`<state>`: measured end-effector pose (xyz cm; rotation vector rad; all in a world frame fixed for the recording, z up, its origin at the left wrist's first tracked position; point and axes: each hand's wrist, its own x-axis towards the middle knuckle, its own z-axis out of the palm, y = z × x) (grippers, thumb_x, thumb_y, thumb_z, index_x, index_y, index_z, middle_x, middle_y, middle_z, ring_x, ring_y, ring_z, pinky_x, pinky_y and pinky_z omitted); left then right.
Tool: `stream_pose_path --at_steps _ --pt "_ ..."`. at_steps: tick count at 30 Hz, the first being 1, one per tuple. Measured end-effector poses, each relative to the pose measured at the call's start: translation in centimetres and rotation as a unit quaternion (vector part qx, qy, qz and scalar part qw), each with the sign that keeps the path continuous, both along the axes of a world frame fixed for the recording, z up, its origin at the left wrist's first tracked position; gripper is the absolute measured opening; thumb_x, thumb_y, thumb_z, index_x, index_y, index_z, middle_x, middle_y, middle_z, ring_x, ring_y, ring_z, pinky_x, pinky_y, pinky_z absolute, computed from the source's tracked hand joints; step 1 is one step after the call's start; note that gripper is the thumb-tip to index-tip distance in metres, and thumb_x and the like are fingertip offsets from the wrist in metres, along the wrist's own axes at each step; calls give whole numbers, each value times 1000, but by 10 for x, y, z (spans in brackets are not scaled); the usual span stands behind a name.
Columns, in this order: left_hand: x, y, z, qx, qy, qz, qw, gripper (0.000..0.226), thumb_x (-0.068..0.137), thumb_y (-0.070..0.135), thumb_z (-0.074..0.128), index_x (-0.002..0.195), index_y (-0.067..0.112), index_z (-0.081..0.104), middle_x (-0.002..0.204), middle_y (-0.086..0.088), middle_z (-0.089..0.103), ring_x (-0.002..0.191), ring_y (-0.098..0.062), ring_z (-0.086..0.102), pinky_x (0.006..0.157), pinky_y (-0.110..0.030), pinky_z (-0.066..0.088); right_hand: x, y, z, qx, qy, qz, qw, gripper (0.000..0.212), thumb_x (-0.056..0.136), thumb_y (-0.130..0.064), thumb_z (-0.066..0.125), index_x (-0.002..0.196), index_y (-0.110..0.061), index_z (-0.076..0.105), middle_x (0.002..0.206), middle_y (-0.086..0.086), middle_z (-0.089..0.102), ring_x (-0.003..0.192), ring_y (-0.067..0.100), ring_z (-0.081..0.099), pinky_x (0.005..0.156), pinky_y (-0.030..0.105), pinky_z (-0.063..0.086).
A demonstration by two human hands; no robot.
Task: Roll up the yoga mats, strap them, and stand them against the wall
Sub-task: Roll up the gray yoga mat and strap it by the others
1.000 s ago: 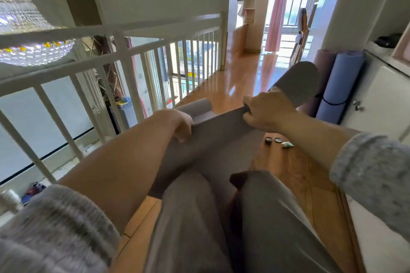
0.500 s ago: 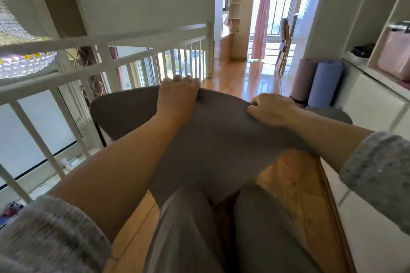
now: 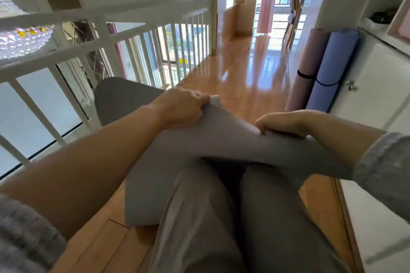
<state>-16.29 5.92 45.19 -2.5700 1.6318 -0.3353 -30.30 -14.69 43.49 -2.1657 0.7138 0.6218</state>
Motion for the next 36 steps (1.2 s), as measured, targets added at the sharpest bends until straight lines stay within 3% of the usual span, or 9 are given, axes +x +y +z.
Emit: stream_pose_path --at_steps 4,6,8,11,15,18,21,28,36 --pt "-18 13 -33 36 78 -29 996 58 89 69 24 105 24 55 102 3 63 92 -21 60 74 -35 45 -8 0 -24 -69 26 22 997 17 79 -29 53 74 -13 54 70 8 52 68 23 48 66 32 39" --pt "-26 23 -46 81 84 -7 993 82 68 89 19 108 26 53 94 3 62 82 -18 58 70 -35 47 -16 4 -29 -149 -29 112 982 18 87 -31 53 93 -16 61 89 1 59 80 18 53 73 31 43" --pt "-40 31 -59 106 128 28 986 83 64 91 24 112 29 52 88 6 58 79 -17 56 69 -35 48 -28 15 -39 -237 -138 177 945 30 88 -32 53 116 -21 54 111 -2 59 97 17 55 87 34 45" --pt "-60 31 -78 54 188 55 979 56 75 83 40 98 33 51 77 13 51 72 -9 54 61 -31 43 -54 39 -74 -320 -328 214 863 52 85 -47 58 130 -23 45 125 -4 52 113 17 47 99 38 39" --pt "-78 33 -103 60 210 74 973 62 76 82 41 108 32 56 88 10 60 74 -9 55 63 -31 46 -60 50 -130 -425 -361 278 782 75 65 -54 77 123 -13 53 120 10 55 103 28 55 84 47 51" --pt "-94 46 -123 40 95 39 994 70 81 77 41 132 30 49 122 2 57 96 -17 60 78 -35 53 -61 47 -148 -405 -380 299 776 58 58 -32 86 108 -12 63 102 12 56 83 29 62 61 39 54" --pt "-111 60 -139 -53 -37 -50 997 57 83 57 61 126 20 60 115 -4 58 92 -24 63 78 -37 51 -62 46 -146 -382 -385 330 773 46 67 -32 82 105 -15 63 97 8 53 76 25 63 54 34 51" --pt "-100 57 -140 -180 -33 -18 983 35 83 36 68 112 16 68 103 -7 64 89 -28 64 80 -40 52 -44 45 -126 -400 -444 321 735 68 78 -72 49 111 -14 61 100 7 57 84 22 59 72 34 52" --pt "-57 43 -123 -253 -81 -33 963 27 78 20 76 104 17 72 100 -5 65 105 -28 41 92 -42 26 -6 44 -105 -524 -492 262 644 58 78 -71 50 75 -13 52 74 7 57 71 26 50 73 38 31"
